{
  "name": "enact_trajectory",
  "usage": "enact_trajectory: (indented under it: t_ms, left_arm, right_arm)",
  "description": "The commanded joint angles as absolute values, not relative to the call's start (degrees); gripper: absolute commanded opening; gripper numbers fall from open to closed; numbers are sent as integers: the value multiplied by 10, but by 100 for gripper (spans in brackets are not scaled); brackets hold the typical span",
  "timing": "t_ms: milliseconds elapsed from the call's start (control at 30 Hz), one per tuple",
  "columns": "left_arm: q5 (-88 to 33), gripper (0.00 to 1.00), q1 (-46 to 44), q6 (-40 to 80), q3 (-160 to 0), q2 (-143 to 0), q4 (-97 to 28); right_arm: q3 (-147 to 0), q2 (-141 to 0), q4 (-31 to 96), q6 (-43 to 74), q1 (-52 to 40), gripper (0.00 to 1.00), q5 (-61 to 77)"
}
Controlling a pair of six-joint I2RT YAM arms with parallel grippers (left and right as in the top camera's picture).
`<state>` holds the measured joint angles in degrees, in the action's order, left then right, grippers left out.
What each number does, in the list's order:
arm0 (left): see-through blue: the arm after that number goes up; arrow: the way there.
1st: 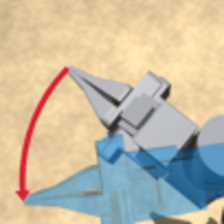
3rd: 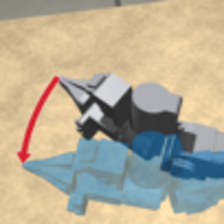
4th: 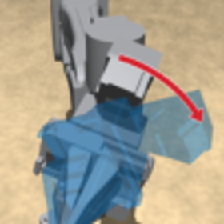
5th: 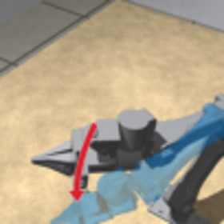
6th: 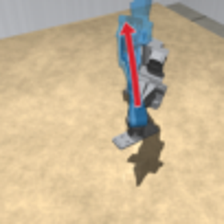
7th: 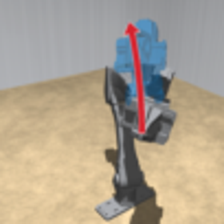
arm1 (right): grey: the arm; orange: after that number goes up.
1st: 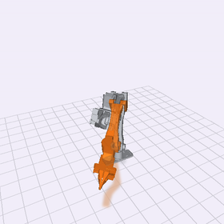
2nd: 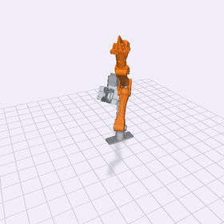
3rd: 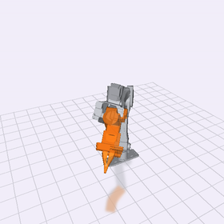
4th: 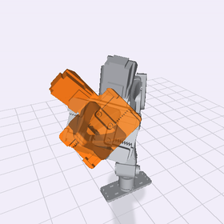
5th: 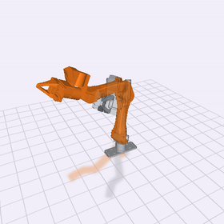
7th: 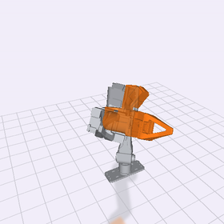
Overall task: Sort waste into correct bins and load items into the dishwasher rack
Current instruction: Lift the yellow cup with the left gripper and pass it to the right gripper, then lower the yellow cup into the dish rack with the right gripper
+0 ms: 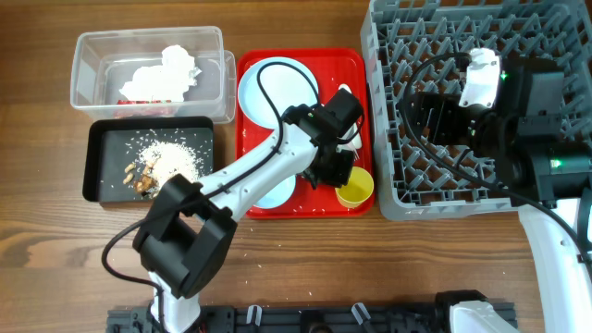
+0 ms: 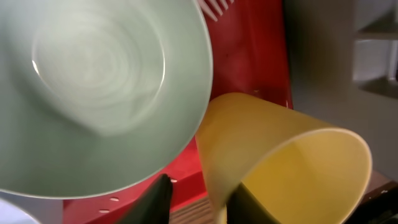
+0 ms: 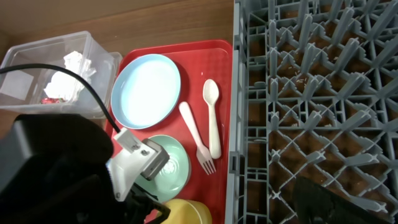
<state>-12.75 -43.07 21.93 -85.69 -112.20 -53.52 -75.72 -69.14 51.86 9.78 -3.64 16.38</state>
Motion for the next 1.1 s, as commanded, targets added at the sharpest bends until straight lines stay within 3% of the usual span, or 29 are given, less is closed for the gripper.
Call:
enact_trajectory:
  t_ms: [0, 100, 167, 367, 533, 667, 900, 1067]
  left_arm:
    - [-124, 6, -437, 215, -864, -1134, -533]
    - [-135, 4, -427, 249, -864, -1132, -534]
    - [-207, 4, -407, 248, -873, -1119, -536]
    - [-554, 4, -226, 225, -890, -1035, -535]
    - [-783, 4, -108, 169, -890, -1035, -533]
    - [-851, 4, -92, 167, -890, -1035, -529]
    - [-867, 4, -93, 167, -890, -1035, -516]
    - [-867, 4, -93, 167, -890, -1035, -514]
  right_arm:
    - [-772, -693, 519, 90, -35, 99, 149]
    - [-772, -693, 519, 90, -35, 99, 155]
    - [-772, -693, 519, 90, -35, 99, 185]
    - [-771, -705, 506, 88, -35, 99, 342]
    - [-753, -766, 387, 15, -35, 100, 588]
    - [-753, -843, 283, 15, -36, 99, 746]
    - [-753, -897, 211, 34, -84, 96, 769]
    - [-753, -898, 157, 73, -128, 74, 763]
